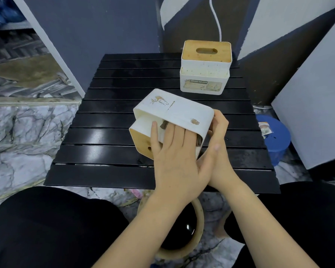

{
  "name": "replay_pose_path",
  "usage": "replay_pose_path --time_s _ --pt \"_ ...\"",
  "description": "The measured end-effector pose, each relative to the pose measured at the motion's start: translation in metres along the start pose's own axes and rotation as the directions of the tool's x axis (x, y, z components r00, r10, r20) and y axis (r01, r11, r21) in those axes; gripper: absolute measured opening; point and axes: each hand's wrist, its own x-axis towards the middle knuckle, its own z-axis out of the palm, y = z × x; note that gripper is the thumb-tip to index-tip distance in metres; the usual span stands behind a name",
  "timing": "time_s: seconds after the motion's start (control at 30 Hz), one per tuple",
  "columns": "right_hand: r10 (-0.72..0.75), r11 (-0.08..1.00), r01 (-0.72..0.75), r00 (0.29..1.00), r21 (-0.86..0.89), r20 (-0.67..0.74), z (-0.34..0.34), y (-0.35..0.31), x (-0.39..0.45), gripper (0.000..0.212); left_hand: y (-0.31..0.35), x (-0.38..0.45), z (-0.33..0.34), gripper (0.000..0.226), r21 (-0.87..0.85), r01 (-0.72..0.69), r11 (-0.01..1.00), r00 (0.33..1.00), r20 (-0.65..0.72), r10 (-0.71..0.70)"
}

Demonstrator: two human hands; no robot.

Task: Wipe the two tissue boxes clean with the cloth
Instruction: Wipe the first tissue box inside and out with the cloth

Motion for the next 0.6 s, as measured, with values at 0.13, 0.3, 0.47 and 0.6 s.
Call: replay_pose_path --time_s 0.13,0.3,0.47,0.6 --pt "-0.045 0.999 0.047 0.997 -0.024 0.065 -0.002 0.001 -0.001 0.081 -0.007 -0.004 -0.002 0.029 -0.103 0.002 0.995 1.000 0.023 0.000" --pt "-0.001 1.000 0.000 0.998 0.015 0.055 0.000 -0.005 -0.002 0.086 -0.013 -0.009 -0.014 0.026 -0.161 -0.027 0.987 0.999 0.021 0.031" --pt "-0.008 0.998 0.005 0.998 0.057 0.059 0.000 -0.001 -0.002 0.091 -0.020 -0.019 -0.031 0.031 -0.169 -0.038 0.985 0.999 0.002 0.038" --pt "-0.011 0.998 0.007 0.998 0.058 0.065 0.000 0.000 -0.002 0.099 -0.029 -0.024 -0.043 0.040 -0.024 -0.135 0.990 0.991 0.017 0.136"
